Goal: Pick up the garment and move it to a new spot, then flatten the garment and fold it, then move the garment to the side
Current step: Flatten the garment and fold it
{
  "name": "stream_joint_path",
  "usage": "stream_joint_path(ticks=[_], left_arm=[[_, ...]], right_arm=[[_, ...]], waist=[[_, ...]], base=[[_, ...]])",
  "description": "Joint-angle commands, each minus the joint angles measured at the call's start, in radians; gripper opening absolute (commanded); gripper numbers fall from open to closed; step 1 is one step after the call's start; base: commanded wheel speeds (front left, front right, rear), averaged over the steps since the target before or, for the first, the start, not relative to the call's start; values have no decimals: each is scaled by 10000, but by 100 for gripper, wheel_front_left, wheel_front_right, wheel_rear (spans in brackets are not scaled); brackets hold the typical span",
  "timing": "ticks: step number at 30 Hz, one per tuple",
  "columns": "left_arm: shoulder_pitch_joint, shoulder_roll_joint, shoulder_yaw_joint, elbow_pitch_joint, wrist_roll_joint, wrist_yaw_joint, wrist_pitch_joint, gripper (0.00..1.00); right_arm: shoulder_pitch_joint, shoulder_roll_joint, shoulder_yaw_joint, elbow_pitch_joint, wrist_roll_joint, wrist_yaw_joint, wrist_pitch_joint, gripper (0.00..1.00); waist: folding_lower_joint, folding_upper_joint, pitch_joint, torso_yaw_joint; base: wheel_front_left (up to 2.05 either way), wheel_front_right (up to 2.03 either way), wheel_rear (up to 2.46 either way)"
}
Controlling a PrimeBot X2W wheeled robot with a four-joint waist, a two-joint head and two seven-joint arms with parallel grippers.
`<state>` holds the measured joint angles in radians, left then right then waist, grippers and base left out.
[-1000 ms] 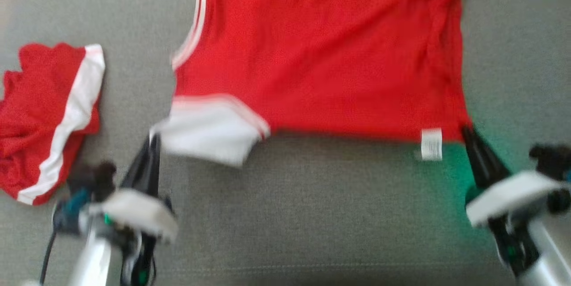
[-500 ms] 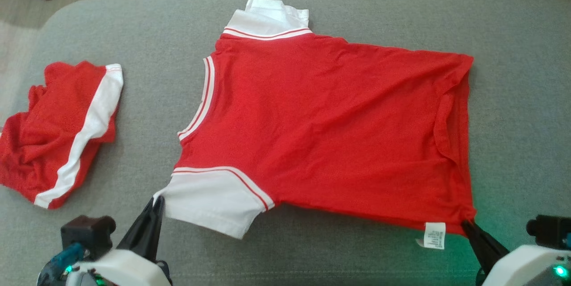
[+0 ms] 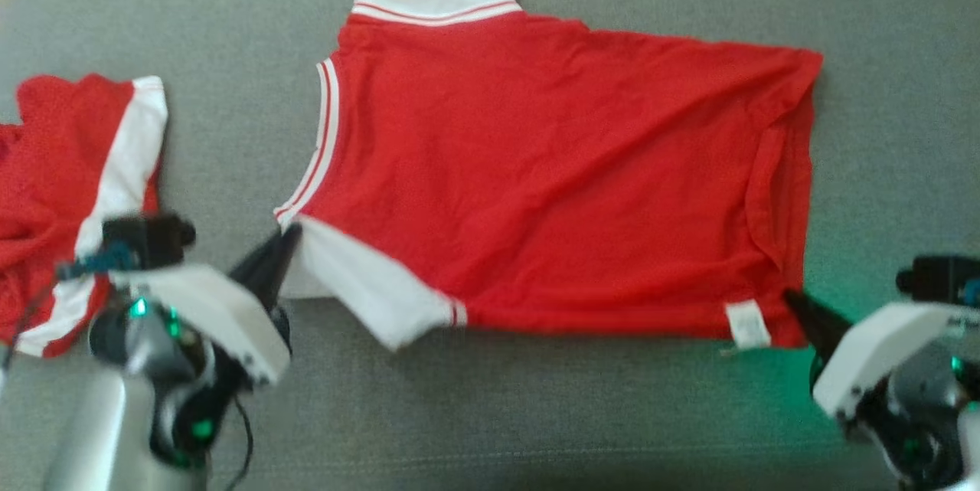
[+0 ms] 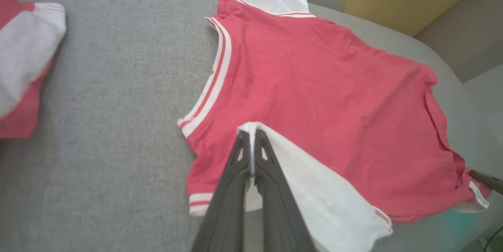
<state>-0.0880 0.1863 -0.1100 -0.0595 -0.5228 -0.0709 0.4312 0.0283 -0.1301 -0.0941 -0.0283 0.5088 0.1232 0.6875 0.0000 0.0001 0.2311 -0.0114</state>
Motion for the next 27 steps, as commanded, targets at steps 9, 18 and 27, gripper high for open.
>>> stream_joint_path(ticks=[9,18,27], left_arm=[[-2823,529,410,1729,-478,-358,-16,0],[-3578,438,142,2835,108,-480,-2163,100],[-2764,31,-28,2245,1974,692,-5780,100]], right_arm=[[-1977,-232,286,589,190,75,-739,0],[-2382,-696,1176,882,382,75,-3043,100],[-1717,-776,1448,160,-1544,75,-7229,100]], waist=[[0,-1,794,-331],[0,-1,1173,-354],[0,-1,1070,-266]], base=[[0,0,0],[0,0,0],[0,0,0]])
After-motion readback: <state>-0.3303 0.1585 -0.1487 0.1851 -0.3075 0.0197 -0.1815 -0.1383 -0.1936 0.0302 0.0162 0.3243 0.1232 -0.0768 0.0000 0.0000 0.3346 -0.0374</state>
